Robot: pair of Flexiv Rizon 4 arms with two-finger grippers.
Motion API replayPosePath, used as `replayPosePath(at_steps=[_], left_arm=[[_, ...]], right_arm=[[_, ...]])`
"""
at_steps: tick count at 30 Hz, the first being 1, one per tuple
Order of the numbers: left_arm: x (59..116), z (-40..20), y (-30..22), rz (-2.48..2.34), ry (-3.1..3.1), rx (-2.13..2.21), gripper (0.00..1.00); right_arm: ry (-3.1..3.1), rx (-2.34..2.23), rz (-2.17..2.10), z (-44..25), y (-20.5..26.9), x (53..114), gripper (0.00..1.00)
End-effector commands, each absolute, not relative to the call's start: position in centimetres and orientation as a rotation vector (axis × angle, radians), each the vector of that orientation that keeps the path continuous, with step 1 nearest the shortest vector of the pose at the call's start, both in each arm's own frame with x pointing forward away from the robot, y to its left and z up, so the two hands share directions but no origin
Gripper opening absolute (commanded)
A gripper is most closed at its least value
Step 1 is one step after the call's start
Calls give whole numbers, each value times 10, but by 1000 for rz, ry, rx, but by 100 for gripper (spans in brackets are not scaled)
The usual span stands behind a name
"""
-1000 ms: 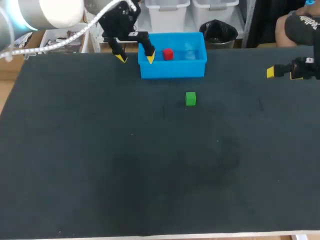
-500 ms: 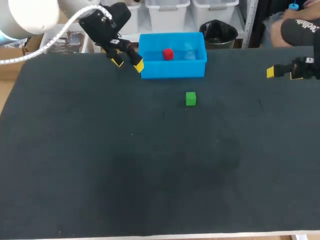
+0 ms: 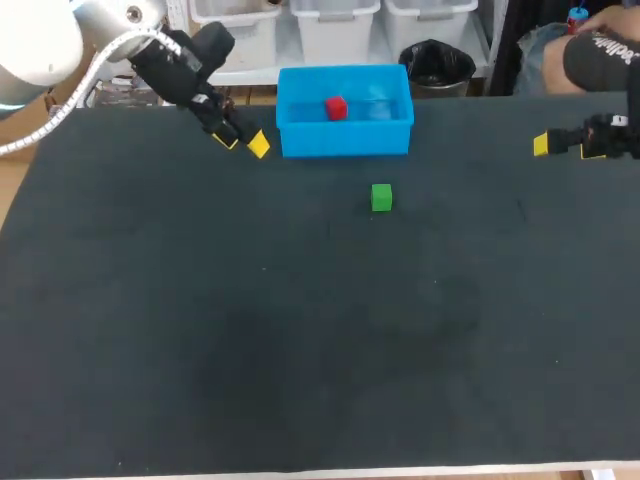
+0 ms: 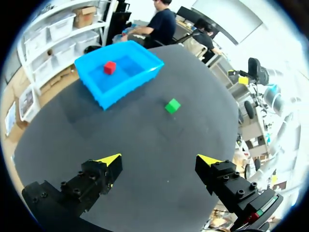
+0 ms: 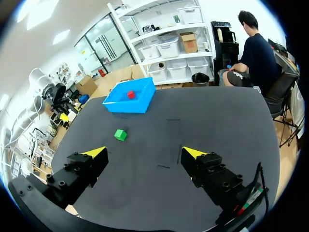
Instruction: Use the left arm to pick the red cube and place it into the blue plastic box first, then use the right arm to grasp the green cube and put it into the same blue plastic box after the first action is fully finished.
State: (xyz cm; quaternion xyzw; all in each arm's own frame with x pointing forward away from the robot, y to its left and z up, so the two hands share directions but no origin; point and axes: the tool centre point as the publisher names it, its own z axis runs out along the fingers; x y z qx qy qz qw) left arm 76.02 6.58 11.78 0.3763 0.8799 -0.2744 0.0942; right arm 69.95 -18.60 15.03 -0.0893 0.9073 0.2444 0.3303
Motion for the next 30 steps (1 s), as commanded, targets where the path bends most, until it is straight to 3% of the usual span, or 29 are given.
replayPosePath(at_steps=[1,30], left_arm=[[754,111,70,-841,2587,1121,100],[744,110,78,-824,2578,1116,100]], right_arm=[[2373,-233,639,150,-186,699,100],[2373,-233,639,150,-186,699,100]])
